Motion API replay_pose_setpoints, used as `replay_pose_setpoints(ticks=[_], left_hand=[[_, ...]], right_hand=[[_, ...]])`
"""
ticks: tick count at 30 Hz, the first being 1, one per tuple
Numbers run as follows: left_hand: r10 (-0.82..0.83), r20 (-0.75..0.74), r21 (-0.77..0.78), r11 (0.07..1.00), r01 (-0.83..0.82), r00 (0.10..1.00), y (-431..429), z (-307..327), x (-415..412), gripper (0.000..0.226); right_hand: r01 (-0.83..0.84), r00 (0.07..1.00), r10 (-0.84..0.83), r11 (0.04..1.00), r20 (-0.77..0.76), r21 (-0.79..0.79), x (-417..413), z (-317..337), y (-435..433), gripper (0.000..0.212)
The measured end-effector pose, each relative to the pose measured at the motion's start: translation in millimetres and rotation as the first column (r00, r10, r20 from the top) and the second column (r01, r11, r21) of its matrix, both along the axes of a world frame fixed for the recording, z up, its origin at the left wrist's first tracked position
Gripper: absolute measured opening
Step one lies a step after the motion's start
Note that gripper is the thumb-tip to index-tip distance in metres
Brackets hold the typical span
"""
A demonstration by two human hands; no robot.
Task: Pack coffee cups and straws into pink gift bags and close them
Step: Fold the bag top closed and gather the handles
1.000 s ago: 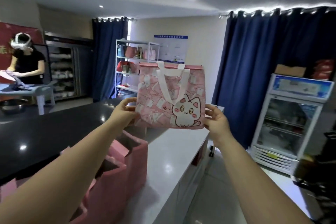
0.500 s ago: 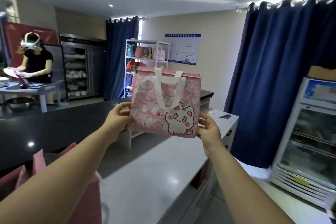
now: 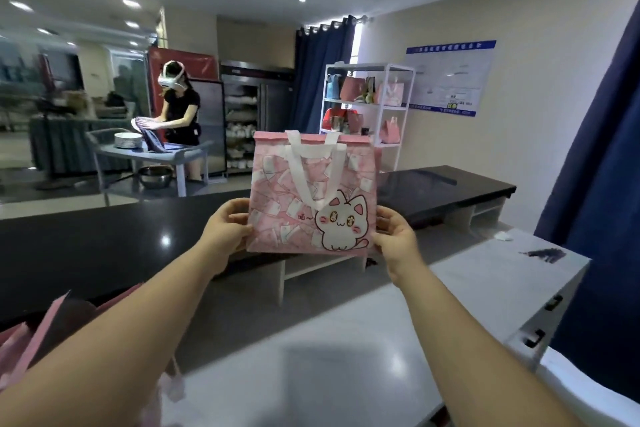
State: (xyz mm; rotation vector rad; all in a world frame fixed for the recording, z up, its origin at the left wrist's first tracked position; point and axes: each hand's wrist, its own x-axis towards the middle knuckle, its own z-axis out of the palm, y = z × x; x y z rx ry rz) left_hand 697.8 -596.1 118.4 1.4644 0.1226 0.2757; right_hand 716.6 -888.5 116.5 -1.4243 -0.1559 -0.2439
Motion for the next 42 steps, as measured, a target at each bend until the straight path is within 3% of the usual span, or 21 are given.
replay_pose_setpoints(ticks=[7, 16, 18, 21, 24, 28, 31, 34, 36, 39, 40, 42], left_hand=[[0.149, -0.009, 0.004, 0.989, -0.149, 0.989, 25.3, -0.1, 82.0, 0.042], [0.403, -0.009, -0.019, 0.915, -0.403, 0.915, 1.8, -45.2, 156.3, 0.043], [0.489, 0.018, -0.033, 0.872, -0.488, 0.872, -6.4, -53.3, 168.8, 0.04], [0.607, 0.048, 0.024, 0.793, -0.609, 0.793, -20.1, -71.2, 177.3, 0.034], [0.715, 0.032, 0.031, 0.697, -0.716, 0.698, -39.8, -90.4, 178.1, 0.031], [0.814, 0.076, 0.068, 0.573, -0.817, 0.577, -82.1, -110.6, 178.3, 0.036], [0.761, 0.152, 0.175, 0.608, -0.775, 0.631, -119.5, -117.4, 188.9, 0.04], [0.614, 0.169, 0.342, 0.697, -0.63, 0.771, -143.5, -117.8, 200.5, 0.047], [0.672, 0.218, 0.347, 0.624, -0.7, 0.708, -146.3, -113.0, 201.4, 0.045], [0.829, 0.278, 0.272, 0.417, -0.867, 0.485, -129.5, -98.0, 196.8, 0.045], [0.859, 0.249, 0.291, 0.375, -0.88, 0.448, -120.4, -92.9, 196.1, 0.051], [0.867, 0.088, 0.305, 0.445, -0.842, 0.49, -103.9, -85.3, 198.4, 0.064]], right_hand=[[-0.042, 0.999, 0.041, 0.994, -0.006, -0.1, 121.0, 3.9, 34.4, 0.046], [-0.074, 0.997, 0.067, 0.968, -0.04, -0.24, 245.0, -47.1, 47.9, 0.048], [-0.076, 0.997, 0.079, 0.911, -0.011, -0.405, 271.4, -50.3, 52.0, 0.051], [-0.129, 0.988, 0.15, 0.714, -0.03, -0.688, 296.6, -57.0, 64.1, 0.061], [-0.485, 0.869, 0.426, 0.639, -0.25, -0.597, 308.1, -68.4, 72.2, 0.089], [-0.703, 0.709, 0.602, 0.554, -0.367, -0.446, 319.8, -88.1, 65.4, 0.097], [-0.775, 0.628, 0.702, 0.522, -0.337, -0.356, 321.0, -99.7, 61.0, 0.089], [-0.745, 0.662, 0.713, 0.59, -0.231, -0.312, 316.7, -100.2, 60.7, 0.086], [-0.696, 0.714, 0.679, 0.661, -0.172, -0.28, 314.4, -96.7, 60.9, 0.083], [-0.599, 0.791, 0.603, 0.732, -0.101, -0.324, 314.1, -91.8, 60.2, 0.076], [-0.576, 0.804, 0.589, 0.738, -0.083, -0.351, 314.1, -89.7, 60.8, 0.073], [-0.562, 0.808, 0.586, 0.734, -0.061, -0.382, 312.8, -86.1, 63.9, 0.066]])
